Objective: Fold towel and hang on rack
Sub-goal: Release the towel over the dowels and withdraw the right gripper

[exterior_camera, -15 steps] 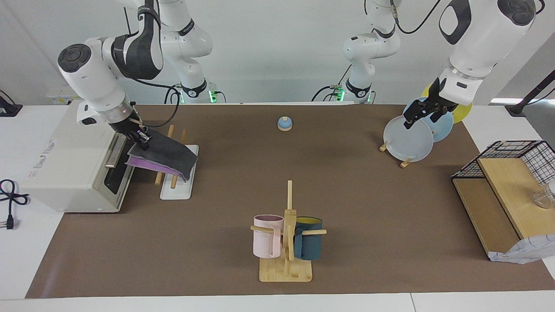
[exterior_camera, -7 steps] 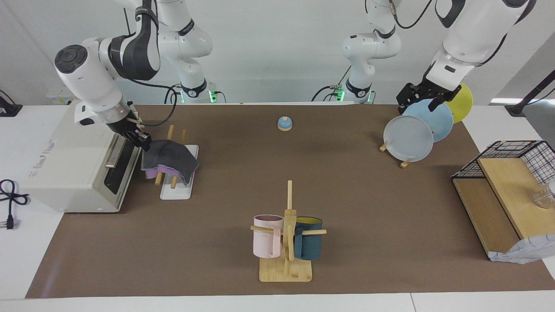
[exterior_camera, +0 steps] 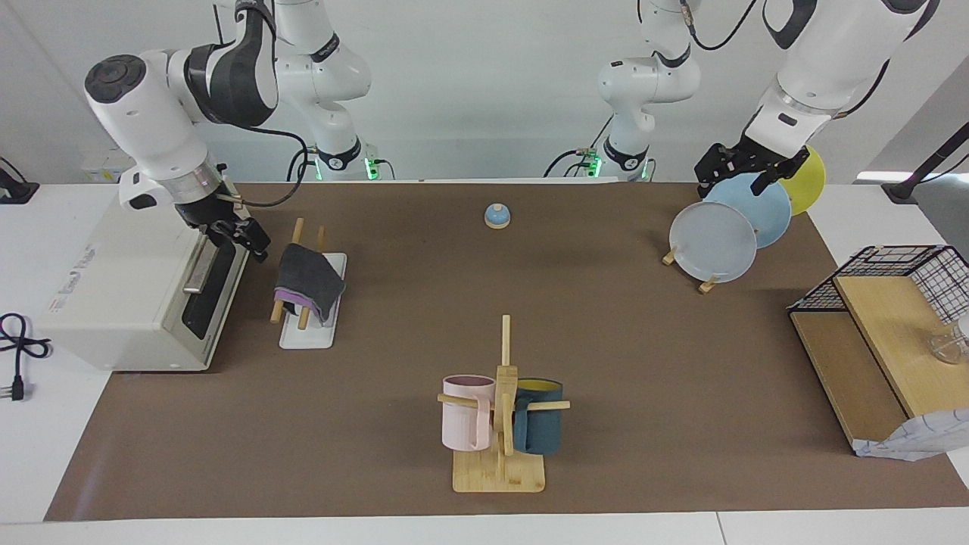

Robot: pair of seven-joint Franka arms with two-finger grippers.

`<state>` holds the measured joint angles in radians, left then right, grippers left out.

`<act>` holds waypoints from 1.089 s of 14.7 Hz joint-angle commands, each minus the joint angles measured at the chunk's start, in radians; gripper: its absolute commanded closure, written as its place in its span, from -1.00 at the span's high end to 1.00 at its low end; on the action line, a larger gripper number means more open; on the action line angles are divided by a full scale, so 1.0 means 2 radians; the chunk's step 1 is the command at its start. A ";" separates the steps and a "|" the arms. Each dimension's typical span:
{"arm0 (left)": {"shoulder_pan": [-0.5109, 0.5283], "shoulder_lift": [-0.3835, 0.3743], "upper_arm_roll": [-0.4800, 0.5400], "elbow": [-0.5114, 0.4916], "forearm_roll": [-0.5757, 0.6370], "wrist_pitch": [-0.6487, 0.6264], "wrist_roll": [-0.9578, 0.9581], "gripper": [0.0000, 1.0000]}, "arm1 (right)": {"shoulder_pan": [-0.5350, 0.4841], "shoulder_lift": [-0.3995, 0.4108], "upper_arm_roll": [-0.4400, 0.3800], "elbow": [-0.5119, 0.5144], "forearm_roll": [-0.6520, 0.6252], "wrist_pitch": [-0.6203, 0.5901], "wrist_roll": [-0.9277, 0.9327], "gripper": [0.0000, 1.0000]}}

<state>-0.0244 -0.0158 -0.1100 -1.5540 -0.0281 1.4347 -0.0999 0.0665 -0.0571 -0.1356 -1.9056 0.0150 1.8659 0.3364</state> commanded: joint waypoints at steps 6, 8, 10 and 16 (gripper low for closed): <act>-0.007 -0.004 0.005 0.005 0.011 -0.007 0.025 1.00 | -0.007 0.046 0.006 0.182 0.000 -0.170 -0.103 1.00; -0.009 -0.006 0.006 0.002 0.011 -0.003 0.025 1.00 | -0.022 0.037 0.034 0.179 -0.005 -0.183 -0.103 1.00; -0.012 -0.007 0.005 -0.002 0.011 0.007 0.025 1.00 | -0.025 0.007 0.036 0.150 -0.008 -0.184 -0.102 1.00; -0.012 -0.015 0.005 -0.021 0.011 0.024 0.025 1.00 | -0.026 0.003 0.036 0.160 -0.024 -0.187 -0.131 1.00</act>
<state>-0.0347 -0.0164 -0.1102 -1.5535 -0.0280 1.4517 -0.0620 0.0407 -0.0366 -0.0798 -1.5755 -0.0175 1.5000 0.1085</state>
